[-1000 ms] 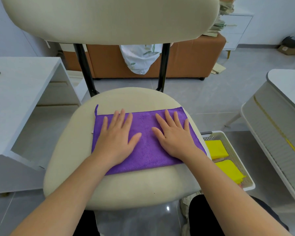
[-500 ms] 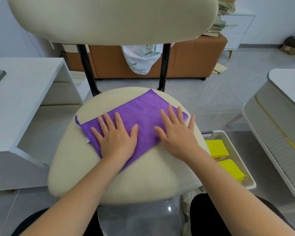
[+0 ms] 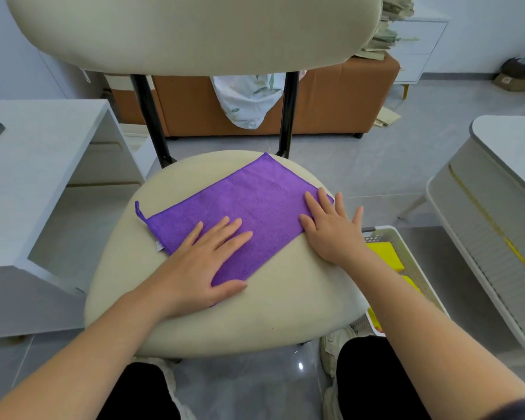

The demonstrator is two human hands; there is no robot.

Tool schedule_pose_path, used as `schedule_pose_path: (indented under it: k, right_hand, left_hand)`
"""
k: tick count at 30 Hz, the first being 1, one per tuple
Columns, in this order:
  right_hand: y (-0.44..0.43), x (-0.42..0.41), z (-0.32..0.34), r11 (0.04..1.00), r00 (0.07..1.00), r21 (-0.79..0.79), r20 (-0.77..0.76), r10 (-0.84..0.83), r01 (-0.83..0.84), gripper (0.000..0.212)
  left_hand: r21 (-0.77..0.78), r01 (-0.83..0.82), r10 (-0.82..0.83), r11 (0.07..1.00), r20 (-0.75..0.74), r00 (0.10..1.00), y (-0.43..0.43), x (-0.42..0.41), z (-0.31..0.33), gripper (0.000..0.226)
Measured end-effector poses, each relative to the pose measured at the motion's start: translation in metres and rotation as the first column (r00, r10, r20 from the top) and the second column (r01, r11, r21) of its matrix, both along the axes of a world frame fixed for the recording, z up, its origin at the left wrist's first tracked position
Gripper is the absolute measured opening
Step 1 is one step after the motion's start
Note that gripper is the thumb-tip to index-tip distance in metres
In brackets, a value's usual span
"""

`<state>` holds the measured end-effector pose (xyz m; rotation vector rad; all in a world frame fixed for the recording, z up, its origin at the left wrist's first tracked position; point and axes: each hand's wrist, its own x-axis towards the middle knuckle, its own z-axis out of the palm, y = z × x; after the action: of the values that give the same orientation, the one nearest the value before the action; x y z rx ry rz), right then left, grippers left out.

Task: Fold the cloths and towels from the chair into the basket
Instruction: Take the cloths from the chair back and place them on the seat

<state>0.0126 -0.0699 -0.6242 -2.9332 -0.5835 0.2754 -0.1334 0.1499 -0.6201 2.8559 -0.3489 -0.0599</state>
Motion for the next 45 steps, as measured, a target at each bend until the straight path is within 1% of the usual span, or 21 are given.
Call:
schedule_pose_path:
  k: [1,2,3,4,8,10,12,15,18,20,21,24,29,32,34,36,37,39,41,43,45]
  right_hand:
    - [0.001,-0.002,0.001,1.000,0.999,-0.002,0.044,-0.003,0.003,0.054]
    - [0.001,-0.005,0.002,1.000,0.996,-0.005,0.093,0.002,-0.002,0.054]
    - [0.002,-0.008,0.005,1.000,0.990,-0.005,0.138,0.017,-0.016,0.054]
    - [0.003,-0.012,0.007,0.999,0.984,0.003,0.172,0.039,-0.040,0.053]
    - [0.004,-0.034,0.010,0.965,0.954,0.111,0.211,0.210,-0.237,0.050]
    - [0.004,-0.047,0.006,0.905,0.910,0.198,0.263,0.322,-0.378,0.052]
    - [0.005,-0.058,0.002,0.831,0.850,0.237,0.311,0.425,-0.503,0.054]
    - [0.011,-0.072,-0.002,0.741,0.778,0.267,0.354,0.519,-0.616,0.051]
    - [0.023,-0.087,-0.004,0.700,0.762,0.326,0.410,0.501,-0.636,0.040]
    - [0.033,-0.096,-0.007,0.696,0.752,0.332,0.467,0.465,-0.636,0.023]
    - [0.036,-0.098,-0.008,0.702,0.749,0.325,0.485,0.452,-0.634,0.018]
    - [0.041,-0.097,-0.009,0.731,0.747,0.297,0.518,0.417,-0.614,0.019]
    - [0.035,-0.096,0.004,0.780,0.801,0.319,0.482,0.355,-0.538,0.020]
    - [0.027,-0.095,0.008,0.780,0.822,0.332,0.429,0.376,-0.530,0.024]
    - [0.023,-0.096,0.005,0.777,0.814,0.301,0.395,0.426,-0.553,0.039]
    - [0.022,-0.098,-0.001,0.777,0.795,0.248,0.383,0.471,-0.579,0.055]
    - [0.022,-0.100,-0.002,0.772,0.789,0.245,0.386,0.477,-0.587,0.056]
    - [0.020,-0.100,-0.003,0.746,0.778,0.277,0.405,0.480,-0.605,0.047]
    - [0.014,-0.099,-0.001,0.723,0.773,0.306,0.396,0.496,-0.620,0.042]
    - [0.003,-0.096,0.002,0.702,0.795,0.377,0.332,0.507,-0.605,0.045]
    - [-0.010,-0.088,0.007,0.698,0.855,0.504,0.200,0.479,-0.509,0.049]
  left_hand:
    - [-0.061,0.032,-0.029,0.998,0.059,0.998,0.000,-0.004,0.004,0.064]
    - [-0.091,0.076,-0.064,0.993,0.131,0.989,0.000,-0.008,0.007,0.045]
    - [-0.086,0.116,-0.097,0.990,0.192,0.977,-0.001,-0.011,0.008,0.031]
    - [-0.079,0.138,-0.118,0.987,0.218,0.969,-0.003,-0.013,0.009,0.026]
    - [-0.064,0.149,-0.130,0.987,0.239,0.962,0.002,-0.024,0.009,0.021]
    - [-0.052,0.144,-0.126,0.988,0.250,0.960,0.004,-0.027,0.009,0.020]
    - [-0.047,0.138,-0.119,0.989,0.281,0.952,0.001,-0.029,0.009,0.015]
    - [-0.092,0.077,-0.039,0.993,0.361,0.932,-0.006,-0.029,0.010,0.011]
    - [-0.132,-0.008,0.062,0.991,0.411,0.910,-0.010,-0.031,0.011,0.015]
    - [-0.133,-0.027,0.082,0.991,0.430,0.899,-0.012,-0.032,0.011,0.016]
    - [-0.127,-0.023,0.076,0.992,0.428,0.901,-0.013,-0.033,0.010,0.018]
    - [-0.079,-0.012,0.042,0.997,0.389,0.920,-0.013,-0.034,0.007,0.030]
    - [-0.059,-0.091,0.106,0.994,0.355,0.929,0.008,-0.033,0.002,0.040]
    - [-0.067,-0.170,0.183,0.983,0.342,0.922,0.019,-0.032,0.003,0.037]
    - [-0.076,-0.168,0.184,0.983,0.370,0.910,0.016,-0.032,0.007,0.035]
    - [-0.062,-0.127,0.142,0.990,0.422,0.896,0.006,-0.031,0.013,0.032]
    - [-0.055,-0.098,0.112,0.994,0.442,0.890,0.002,-0.030,0.014,0.030]
    - [-0.045,-0.042,0.057,0.998,0.426,0.903,-0.004,-0.029,0.015,0.027]
    - [-0.025,-0.002,0.011,1.000,0.370,0.929,-0.002,-0.029,0.012,0.023]
    - [0.004,0.009,-0.010,1.000,0.308,0.951,0.004,-0.030,0.010,0.029]
    - [0.002,-0.010,0.009,1.000,0.275,0.961,0.017,-0.030,0.008,0.038]
